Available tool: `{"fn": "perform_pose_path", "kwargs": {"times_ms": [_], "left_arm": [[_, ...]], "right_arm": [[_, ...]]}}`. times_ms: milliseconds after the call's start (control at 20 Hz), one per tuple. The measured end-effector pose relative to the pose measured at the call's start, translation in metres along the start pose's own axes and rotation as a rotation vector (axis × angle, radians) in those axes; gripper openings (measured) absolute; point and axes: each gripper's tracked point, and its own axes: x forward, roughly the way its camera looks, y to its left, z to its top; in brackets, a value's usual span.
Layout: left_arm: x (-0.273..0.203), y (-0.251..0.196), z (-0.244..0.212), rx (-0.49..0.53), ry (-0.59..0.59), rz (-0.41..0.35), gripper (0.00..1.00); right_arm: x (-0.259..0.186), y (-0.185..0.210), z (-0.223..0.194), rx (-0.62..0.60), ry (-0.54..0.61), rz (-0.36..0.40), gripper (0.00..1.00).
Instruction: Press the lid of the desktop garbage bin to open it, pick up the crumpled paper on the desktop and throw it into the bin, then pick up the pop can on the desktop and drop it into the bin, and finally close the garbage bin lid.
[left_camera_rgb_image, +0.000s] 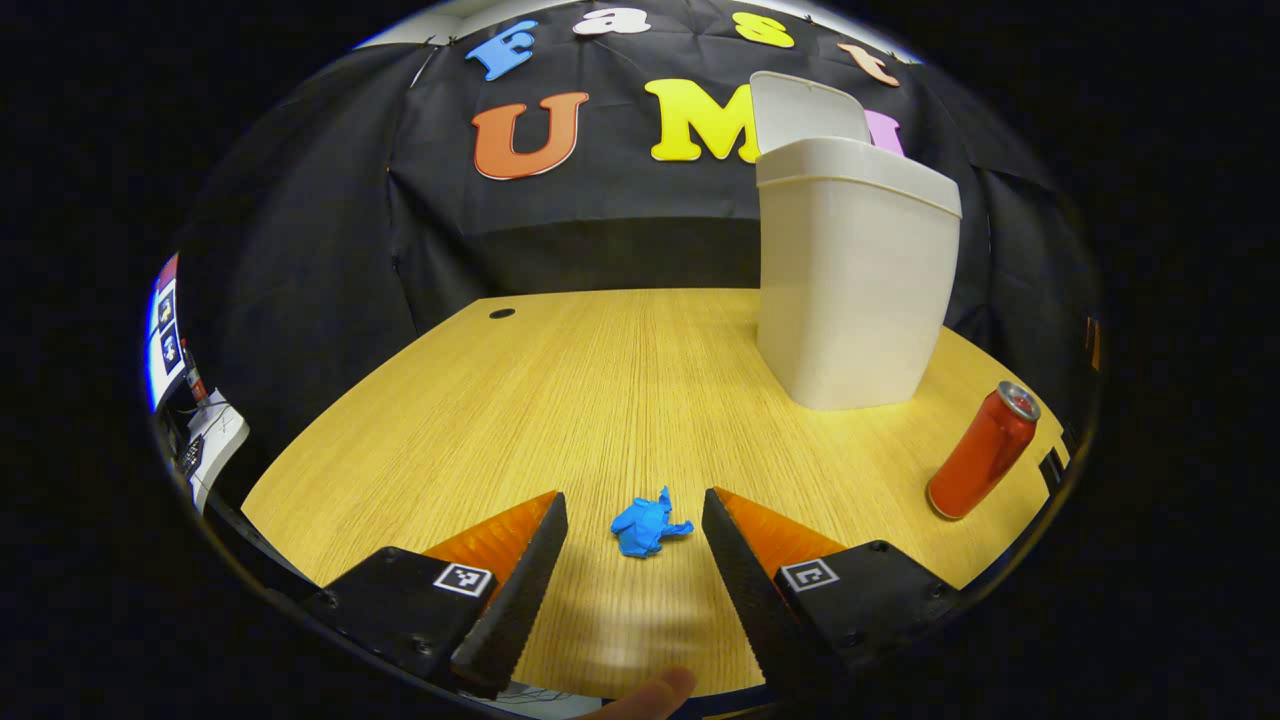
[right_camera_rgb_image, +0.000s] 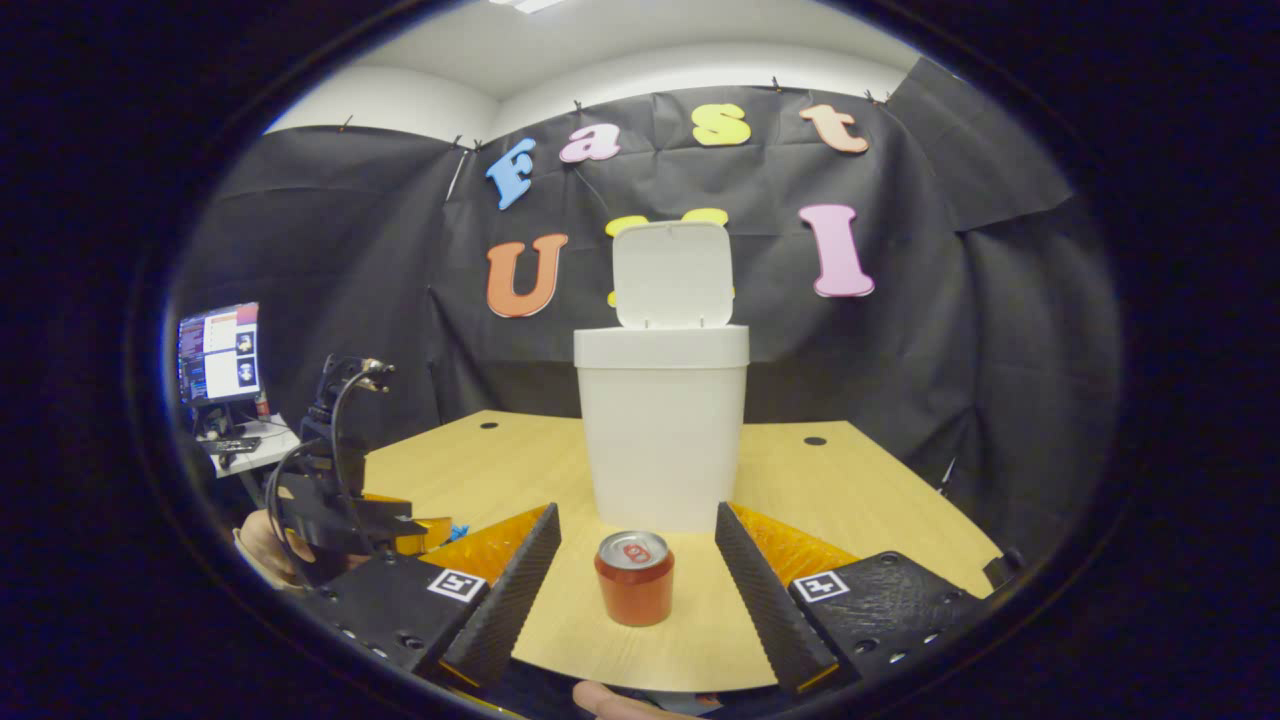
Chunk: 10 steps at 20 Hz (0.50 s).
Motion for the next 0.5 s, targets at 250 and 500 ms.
{"fn": "perform_pose_path", "kwargs": {"times_ms": [250,500], "left_arm": [[0.008,-0.001,-0.02,-0.056,0.05,-0.032,0.81],[0.006,0.005,-0.025,-0.024,0.052,-0.02,0.74]], "right_arm": [[0.013,0.002,-0.039,0.033,0.057,0.082,0.94],[0.024,-0.006,-0.067,-0.006,0.081,0.074,0.94]]}}
